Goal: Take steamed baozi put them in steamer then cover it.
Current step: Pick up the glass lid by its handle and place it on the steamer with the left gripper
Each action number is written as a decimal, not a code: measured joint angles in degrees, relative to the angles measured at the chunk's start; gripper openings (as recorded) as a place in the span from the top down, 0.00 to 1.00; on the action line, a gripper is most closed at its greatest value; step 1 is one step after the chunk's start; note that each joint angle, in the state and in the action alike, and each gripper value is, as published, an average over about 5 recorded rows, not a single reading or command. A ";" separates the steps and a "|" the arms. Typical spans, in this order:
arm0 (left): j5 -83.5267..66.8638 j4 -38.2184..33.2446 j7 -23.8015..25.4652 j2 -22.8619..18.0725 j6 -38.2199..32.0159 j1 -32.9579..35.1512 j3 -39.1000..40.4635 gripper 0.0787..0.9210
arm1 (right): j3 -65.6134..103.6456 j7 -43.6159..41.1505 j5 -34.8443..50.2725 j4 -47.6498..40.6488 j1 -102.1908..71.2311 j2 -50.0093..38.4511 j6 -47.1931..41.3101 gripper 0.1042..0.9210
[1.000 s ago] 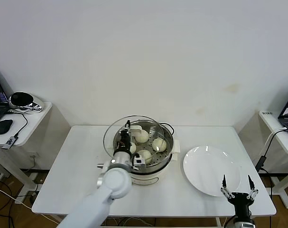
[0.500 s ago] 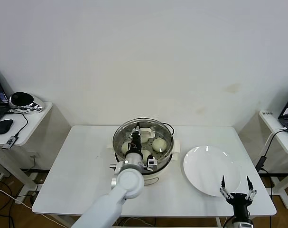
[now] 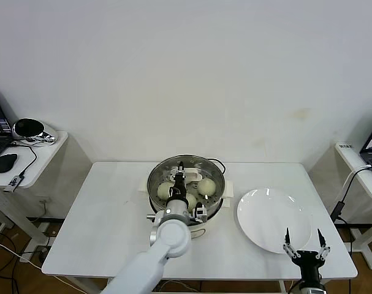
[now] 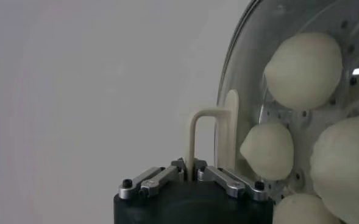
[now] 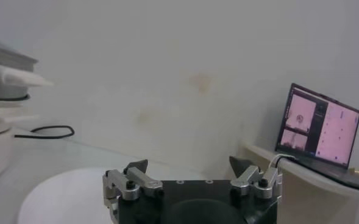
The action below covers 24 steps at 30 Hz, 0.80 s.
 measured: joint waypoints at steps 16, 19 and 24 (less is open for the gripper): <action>-1.47 -3.46 -1.86 1.16 -0.68 2.37 -1.06 0.57 | -0.57 -0.08 -0.46 -0.09 -0.26 0.18 0.13 0.12; -2.18 -6.10 -2.72 2.15 -1.17 4.10 -1.57 0.47 | -0.58 -0.09 -0.55 -0.05 -0.40 0.23 0.13 0.12; -4.73 -12.37 -5.06 4.69 -2.80 9.08 -3.49 0.30 | -0.73 -0.10 -0.78 0.13 -0.64 0.34 0.11 0.12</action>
